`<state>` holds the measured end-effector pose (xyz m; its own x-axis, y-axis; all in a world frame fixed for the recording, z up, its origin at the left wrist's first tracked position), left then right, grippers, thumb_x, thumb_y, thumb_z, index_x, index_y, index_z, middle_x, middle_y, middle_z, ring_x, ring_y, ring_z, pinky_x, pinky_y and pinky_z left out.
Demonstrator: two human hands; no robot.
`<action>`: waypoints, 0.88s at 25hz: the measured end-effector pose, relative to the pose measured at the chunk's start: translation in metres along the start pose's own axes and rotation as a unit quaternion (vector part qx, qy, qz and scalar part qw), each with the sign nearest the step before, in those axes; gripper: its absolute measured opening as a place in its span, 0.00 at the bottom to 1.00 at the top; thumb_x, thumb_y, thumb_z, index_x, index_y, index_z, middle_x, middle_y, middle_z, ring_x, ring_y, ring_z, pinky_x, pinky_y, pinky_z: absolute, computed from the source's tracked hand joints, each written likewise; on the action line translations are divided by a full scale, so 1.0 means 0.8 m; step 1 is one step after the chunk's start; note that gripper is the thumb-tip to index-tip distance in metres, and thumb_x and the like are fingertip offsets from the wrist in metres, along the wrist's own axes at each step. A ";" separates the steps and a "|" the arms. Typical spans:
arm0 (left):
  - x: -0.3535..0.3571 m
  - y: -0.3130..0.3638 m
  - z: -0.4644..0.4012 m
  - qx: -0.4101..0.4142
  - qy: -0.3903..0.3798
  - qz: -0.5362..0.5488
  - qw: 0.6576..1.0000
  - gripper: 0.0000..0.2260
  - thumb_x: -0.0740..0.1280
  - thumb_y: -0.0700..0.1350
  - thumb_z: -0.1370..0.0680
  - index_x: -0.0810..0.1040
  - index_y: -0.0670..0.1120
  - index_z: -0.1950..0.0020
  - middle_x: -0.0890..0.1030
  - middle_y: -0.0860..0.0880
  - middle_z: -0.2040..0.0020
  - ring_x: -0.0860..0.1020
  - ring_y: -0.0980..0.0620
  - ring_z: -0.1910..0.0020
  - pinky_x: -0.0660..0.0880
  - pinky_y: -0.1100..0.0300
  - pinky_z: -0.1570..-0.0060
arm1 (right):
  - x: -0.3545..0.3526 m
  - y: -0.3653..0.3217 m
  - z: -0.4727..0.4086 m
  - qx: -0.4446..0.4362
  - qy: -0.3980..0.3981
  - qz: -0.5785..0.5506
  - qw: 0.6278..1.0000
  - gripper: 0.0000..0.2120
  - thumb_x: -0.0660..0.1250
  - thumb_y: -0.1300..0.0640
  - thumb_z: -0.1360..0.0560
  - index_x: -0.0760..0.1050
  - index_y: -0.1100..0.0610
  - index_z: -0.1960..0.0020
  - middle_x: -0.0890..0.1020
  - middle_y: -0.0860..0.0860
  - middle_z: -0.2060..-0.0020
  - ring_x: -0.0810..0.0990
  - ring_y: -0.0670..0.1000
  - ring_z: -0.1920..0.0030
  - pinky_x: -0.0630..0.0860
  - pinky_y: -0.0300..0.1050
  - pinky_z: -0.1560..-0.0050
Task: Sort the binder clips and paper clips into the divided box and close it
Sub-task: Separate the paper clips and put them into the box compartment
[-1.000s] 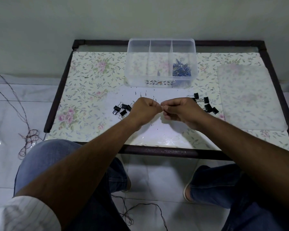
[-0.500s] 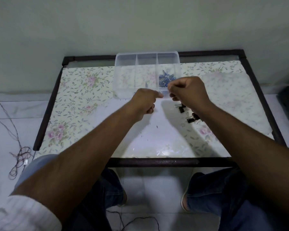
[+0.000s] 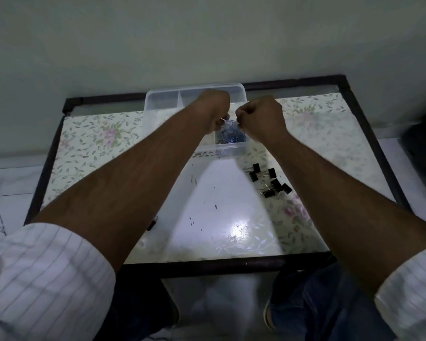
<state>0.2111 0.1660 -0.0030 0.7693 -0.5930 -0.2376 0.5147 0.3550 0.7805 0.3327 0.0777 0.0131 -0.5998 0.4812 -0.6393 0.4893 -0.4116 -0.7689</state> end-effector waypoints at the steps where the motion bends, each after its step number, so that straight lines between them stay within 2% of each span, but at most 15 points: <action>1: -0.003 0.001 0.003 0.007 0.008 -0.002 1.000 0.07 0.57 0.36 0.18 0.74 0.39 0.49 0.76 0.38 0.55 0.68 0.48 0.67 0.68 0.57 0.64 | -0.003 -0.004 0.003 -0.009 0.002 0.007 1.000 0.09 0.69 0.61 0.25 0.89 0.57 0.58 0.89 0.53 0.62 0.88 0.52 0.57 0.85 0.50 0.49; 3: -0.014 0.004 0.013 0.040 0.028 -0.017 0.999 0.08 0.58 0.35 0.18 0.74 0.42 0.54 0.77 0.39 0.52 0.74 0.46 0.61 0.74 0.56 0.61 | -0.014 -0.012 0.010 -0.021 0.012 -0.001 1.000 0.08 0.71 0.60 0.26 0.89 0.55 0.58 0.89 0.51 0.63 0.88 0.50 0.59 0.85 0.51 0.48; 5: -0.037 0.005 0.034 0.088 0.065 -0.023 0.994 0.06 0.63 0.37 0.18 0.78 0.43 0.52 0.82 0.41 0.50 0.80 0.46 0.58 0.82 0.54 0.57 | -0.032 -0.018 0.021 -0.022 0.021 -0.028 0.999 0.07 0.72 0.58 0.26 0.88 0.53 0.60 0.87 0.48 0.67 0.88 0.47 0.63 0.86 0.51 0.49; 8: -0.078 -0.026 0.103 0.146 0.081 -0.032 0.986 0.05 0.70 0.40 0.20 0.86 0.41 0.50 0.88 0.44 0.54 0.85 0.46 0.62 0.84 0.52 0.58 | -0.050 -0.018 0.057 -0.052 0.001 0.025 0.998 0.06 0.73 0.55 0.25 0.87 0.52 0.60 0.84 0.42 0.70 0.85 0.44 0.66 0.85 0.48 0.50; 10: -0.115 -0.063 0.144 0.169 0.115 -0.123 0.971 0.05 0.72 0.47 0.20 0.88 0.48 0.49 0.89 0.49 0.56 0.87 0.49 0.60 0.85 0.54 0.56 | -0.045 0.002 0.086 -0.050 -0.041 0.102 0.993 0.08 0.75 0.50 0.24 0.87 0.53 0.50 0.87 0.46 0.60 0.85 0.48 0.57 0.81 0.46 0.43; 11: -0.137 -0.087 0.163 0.172 0.140 -0.185 0.957 0.07 0.72 0.51 0.20 0.88 0.50 0.47 0.89 0.51 0.54 0.87 0.50 0.56 0.83 0.57 0.53 | -0.036 0.018 0.106 -0.037 -0.066 0.140 0.987 0.14 0.75 0.48 0.24 0.86 0.54 0.43 0.87 0.51 0.52 0.85 0.52 0.50 0.79 0.46 0.41; 12: -0.159 -0.112 0.173 0.161 0.173 -0.248 0.940 0.11 0.71 0.54 0.20 0.87 0.51 0.43 0.88 0.51 0.49 0.87 0.50 0.50 0.79 0.59 0.48 | -0.026 0.034 0.124 -0.023 -0.088 0.178 0.980 0.20 0.75 0.45 0.24 0.82 0.55 0.36 0.86 0.55 0.44 0.84 0.56 0.44 0.76 0.47 0.40; 14: -0.198 -0.173 0.180 0.094 0.234 -0.338 0.907 0.24 0.69 0.61 0.21 0.80 0.49 0.30 0.83 0.44 0.36 0.80 0.43 0.35 0.73 0.53 0.37 | -0.003 0.057 0.159 -0.021 -0.102 0.247 0.964 0.32 0.74 0.41 0.25 0.75 0.58 0.27 0.79 0.61 0.34 0.77 0.63 0.34 0.72 0.52 0.34; 15: -0.209 -0.206 0.178 0.057 0.248 -0.356 0.899 0.30 0.68 0.63 0.21 0.74 0.47 0.24 0.77 0.39 0.30 0.73 0.38 0.29 0.70 0.47 0.32 | 0.010 0.067 0.174 -0.030 -0.097 0.256 0.961 0.36 0.73 0.38 0.25 0.71 0.59 0.25 0.75 0.63 0.30 0.73 0.64 0.30 0.69 0.55 0.30; 17: -0.213 -0.252 0.174 0.043 0.265 -0.340 0.901 0.39 0.66 0.68 0.22 0.64 0.47 0.18 0.66 0.35 0.22 0.63 0.33 0.23 0.62 0.39 0.26 | 0.030 0.081 0.194 -0.049 -0.068 0.240 0.967 0.41 0.71 0.35 0.25 0.67 0.59 0.22 0.67 0.64 0.23 0.65 0.67 0.23 0.62 0.60 0.23; 20: -0.202 -0.281 0.156 0.074 0.268 -0.291 0.916 0.41 0.61 0.70 0.21 0.58 0.47 0.16 0.59 0.36 0.18 0.56 0.36 0.18 0.56 0.37 0.21 | 0.046 0.105 0.186 -0.049 -0.043 0.239 0.969 0.43 0.66 0.31 0.23 0.63 0.58 0.19 0.63 0.64 0.19 0.58 0.68 0.18 0.57 0.64 0.19; 22: -0.183 -0.286 0.148 0.109 0.261 -0.324 0.903 0.38 0.57 0.68 0.18 0.56 0.46 0.16 0.59 0.38 0.17 0.54 0.38 0.17 0.54 0.40 0.19 | 0.055 0.116 0.179 -0.039 -0.041 0.256 0.965 0.43 0.62 0.29 0.23 0.64 0.58 0.19 0.66 0.64 0.20 0.61 0.68 0.19 0.59 0.64 0.20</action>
<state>-0.0639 0.0858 -0.0785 0.4370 -0.1839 -0.8805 0.8776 -0.1275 0.4622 0.2612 -0.0498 -0.0846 -0.3137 0.1658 -0.9349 0.7795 -0.5173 -0.3533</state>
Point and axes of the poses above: each hand's wrist, its own z-axis away from the middle knuckle, its own x-axis out of the palm, y = z × x, the point moved 10 cm from there along -z, towards the middle knuckle
